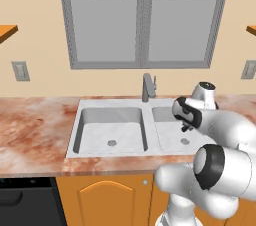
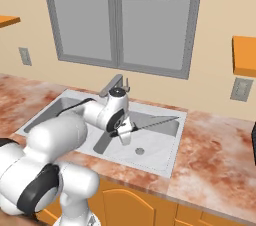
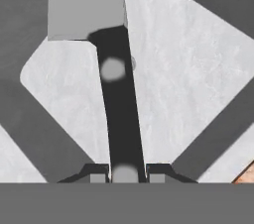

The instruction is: Move the cutting board and knife to the sink. Then move spray from the cabinet to the counter.

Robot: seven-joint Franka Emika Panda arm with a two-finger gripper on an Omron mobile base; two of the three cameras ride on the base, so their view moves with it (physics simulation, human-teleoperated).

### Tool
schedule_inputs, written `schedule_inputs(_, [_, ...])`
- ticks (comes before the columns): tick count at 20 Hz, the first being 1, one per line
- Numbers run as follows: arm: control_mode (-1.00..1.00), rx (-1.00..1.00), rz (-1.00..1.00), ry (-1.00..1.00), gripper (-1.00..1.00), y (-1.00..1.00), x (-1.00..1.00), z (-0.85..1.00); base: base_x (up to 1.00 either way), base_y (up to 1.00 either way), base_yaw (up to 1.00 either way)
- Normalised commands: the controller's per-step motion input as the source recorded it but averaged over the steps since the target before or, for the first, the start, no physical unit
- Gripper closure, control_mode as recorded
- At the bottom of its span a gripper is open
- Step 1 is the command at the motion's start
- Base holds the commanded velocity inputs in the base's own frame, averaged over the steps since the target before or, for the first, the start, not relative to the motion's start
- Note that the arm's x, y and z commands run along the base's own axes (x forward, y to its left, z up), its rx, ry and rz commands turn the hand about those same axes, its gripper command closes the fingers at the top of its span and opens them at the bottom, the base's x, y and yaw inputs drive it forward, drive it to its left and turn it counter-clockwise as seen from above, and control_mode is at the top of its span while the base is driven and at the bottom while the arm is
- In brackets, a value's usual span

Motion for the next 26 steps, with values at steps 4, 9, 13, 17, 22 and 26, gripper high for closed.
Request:
schedule_inputs(4, [-1.0, 0.0, 0.0, 0.0, 1.0, -0.26, 0.23, -0.16, 0.0, 0.0, 0.0])
schedule_inputs(9, [-1.0, 0.0, 0.0, 0.0, 1.0, -0.21, 0.17, -0.15, 0.0, 0.0, 0.0])
schedule_inputs(13, [-1.0, 0.0, 0.0, 0.0, 1.0, -0.04, 0.13, -0.22, 0.0, 0.0, 0.0])
schedule_inputs(17, [-1.0, 0.0, 0.0, 0.0, 1.0, 0.0, 0.08, -0.23, 0.0, 0.0, 0.0])
schedule_inputs(22, [-1.0, 0.0, 0.0, -0.03, 1.0, 0.0, 0.02, -0.2, 0.0, 0.0, 0.0])
schedule_inputs(26, [-1.0, 0.01, 0.0, -0.05, 1.0, 0.0, 0.0, -0.22, 0.0, 0.0, 0.0])
